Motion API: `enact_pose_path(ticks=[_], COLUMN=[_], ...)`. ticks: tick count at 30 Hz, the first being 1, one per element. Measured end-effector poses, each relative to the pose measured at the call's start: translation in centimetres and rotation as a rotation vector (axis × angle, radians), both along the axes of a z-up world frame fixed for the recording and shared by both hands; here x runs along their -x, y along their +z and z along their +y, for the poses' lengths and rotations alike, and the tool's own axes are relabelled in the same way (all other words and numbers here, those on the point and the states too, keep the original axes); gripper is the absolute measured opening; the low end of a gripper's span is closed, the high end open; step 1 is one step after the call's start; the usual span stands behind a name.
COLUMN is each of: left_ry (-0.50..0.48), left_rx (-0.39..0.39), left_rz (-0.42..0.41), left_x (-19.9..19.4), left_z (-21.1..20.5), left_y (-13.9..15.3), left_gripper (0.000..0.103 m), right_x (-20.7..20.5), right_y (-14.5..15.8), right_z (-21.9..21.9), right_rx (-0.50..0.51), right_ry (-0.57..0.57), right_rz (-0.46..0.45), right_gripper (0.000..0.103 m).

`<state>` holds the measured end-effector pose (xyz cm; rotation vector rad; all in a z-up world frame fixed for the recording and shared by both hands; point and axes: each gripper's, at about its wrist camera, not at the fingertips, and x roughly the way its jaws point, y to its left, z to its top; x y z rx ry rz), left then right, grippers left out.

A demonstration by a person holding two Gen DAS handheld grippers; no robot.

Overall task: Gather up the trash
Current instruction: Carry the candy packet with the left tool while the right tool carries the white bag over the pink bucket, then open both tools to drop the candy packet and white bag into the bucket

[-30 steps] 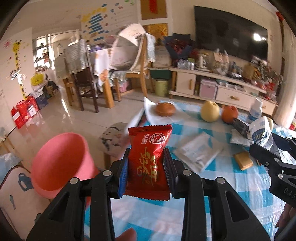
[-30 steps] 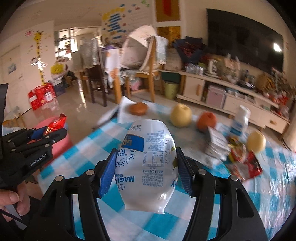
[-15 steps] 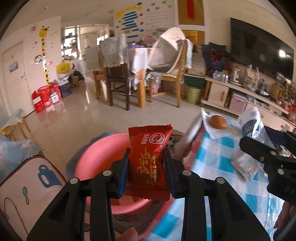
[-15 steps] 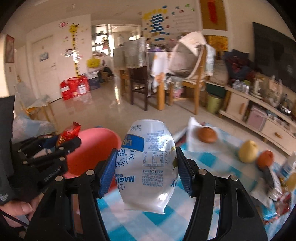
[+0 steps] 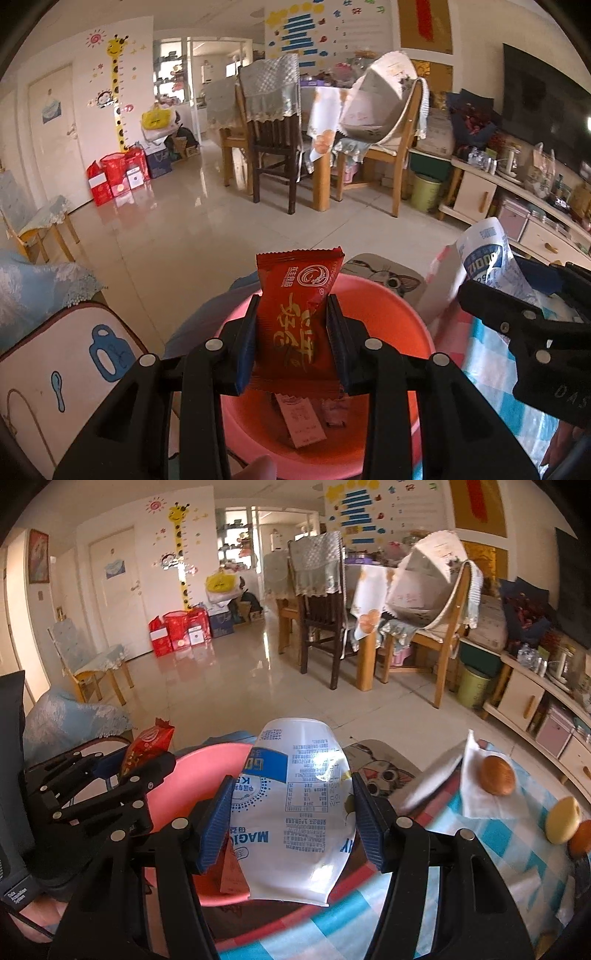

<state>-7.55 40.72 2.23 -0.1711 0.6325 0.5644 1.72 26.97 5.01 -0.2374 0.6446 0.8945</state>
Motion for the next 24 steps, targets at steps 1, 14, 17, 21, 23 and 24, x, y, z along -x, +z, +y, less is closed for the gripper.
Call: enact_pose_path(ticks=[1,14,17,21,23,24], left_ry=[0.004,0.01,0.009,0.028,0.03,0.03], left_rx=[0.004,0.073,0.084,0.093,0.1,0.101], left_rz=[0.002,0.075,0.086,0.086,0.093,0.097], left_x=[-0.1,-1.5,-1.8,-1.9,-2.0,-2.0], left_z=[0.3,3.3,3.8,4.3,4.4,4.5], left_y=[-0.3,-4.7,-5.4,-5.9,-6.1,-6.2], left_gripper=[0.036,0.036,0.037,0.037,0.037,0.037], right_x=[-0.1,-1.4,-1.7,-1.7,-2.0,-2.0], right_y=[-0.2,-4.0,-4.5,-5.2,-5.6,-5.7], right_z=[0.5,4.3,5.1,5.8,6.1,6.1], right_rx=[0.006,0.084,0.095,0.111,0.118,0.119], right_ry=[0.005,0.047,0.059,0.078,0.087,0.087], right_rz=[0.0,0.041,0.046,0.052,0.062,0.066], right_gripper=[0.062,0.062,0.062,0.062,0.062,0.062])
